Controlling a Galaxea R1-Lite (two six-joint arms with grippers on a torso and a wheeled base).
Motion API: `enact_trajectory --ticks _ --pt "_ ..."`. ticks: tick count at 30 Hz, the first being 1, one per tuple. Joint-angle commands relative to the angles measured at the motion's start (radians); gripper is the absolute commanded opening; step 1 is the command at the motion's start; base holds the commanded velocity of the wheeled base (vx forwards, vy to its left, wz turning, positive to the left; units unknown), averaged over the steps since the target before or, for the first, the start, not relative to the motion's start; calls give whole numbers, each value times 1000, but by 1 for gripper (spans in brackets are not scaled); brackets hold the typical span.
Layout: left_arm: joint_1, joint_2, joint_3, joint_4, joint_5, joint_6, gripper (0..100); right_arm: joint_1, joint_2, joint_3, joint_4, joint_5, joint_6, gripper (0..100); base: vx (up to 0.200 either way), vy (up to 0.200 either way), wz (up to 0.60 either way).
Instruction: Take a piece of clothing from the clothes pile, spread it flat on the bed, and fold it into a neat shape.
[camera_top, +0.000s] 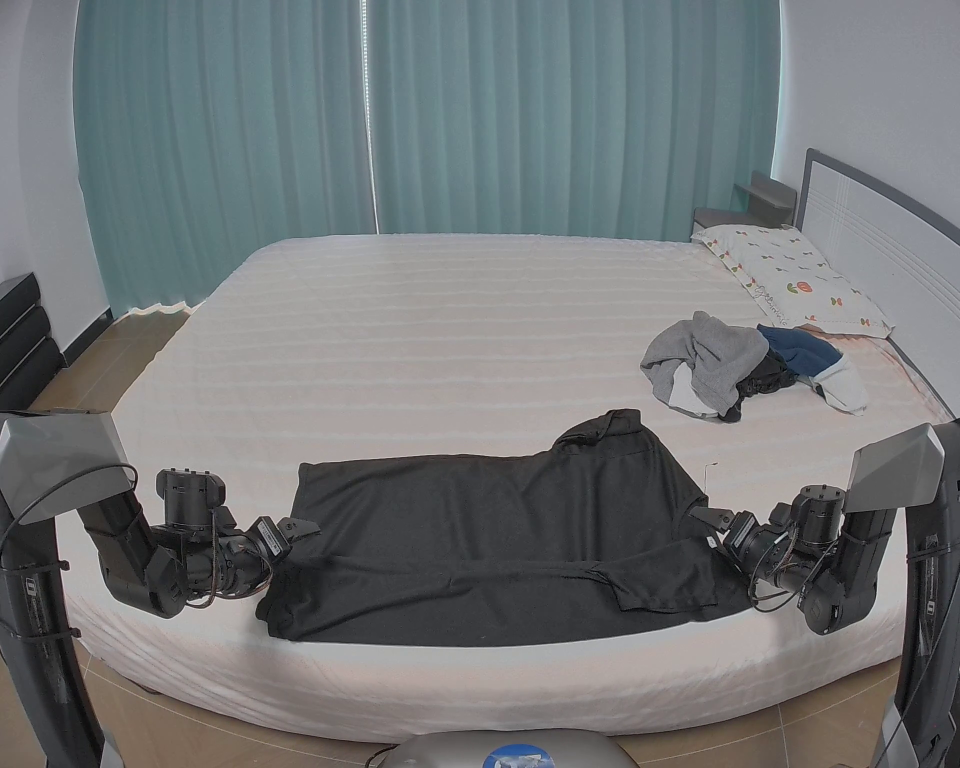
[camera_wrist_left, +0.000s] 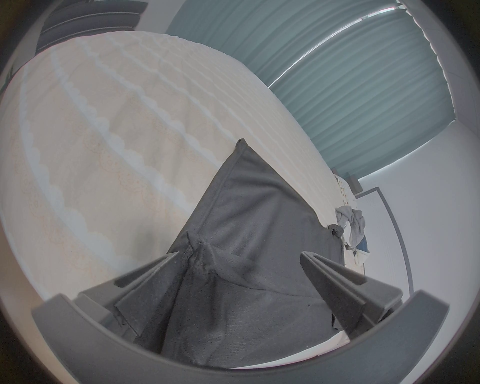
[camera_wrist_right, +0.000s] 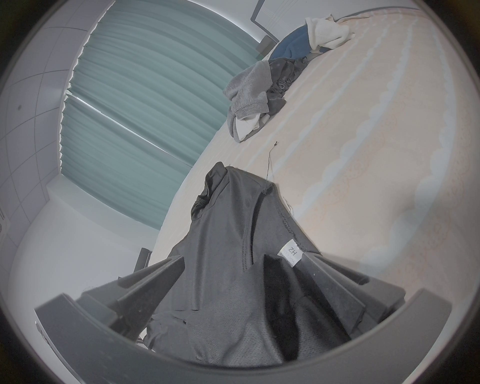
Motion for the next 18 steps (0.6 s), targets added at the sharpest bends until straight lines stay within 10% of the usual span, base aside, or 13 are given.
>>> enact_trajectory --ticks 1,8,9,18 --pt "-10 14 3 -3 4 4 100 4 16 -2 -1 -1 1 100 0 0 0" --pt "-13 22 0 -5 14 7 100 7 16 -2 -1 -1 1 100 0 0 0" --pt "-13 23 -2 -5 20 7 0 7 16 -4 -1 -1 1 100 0 0 0" --pt "-10 42 -8 -5 107 8 0 5 13 2 -24 -9 -1 100 0 0 0"
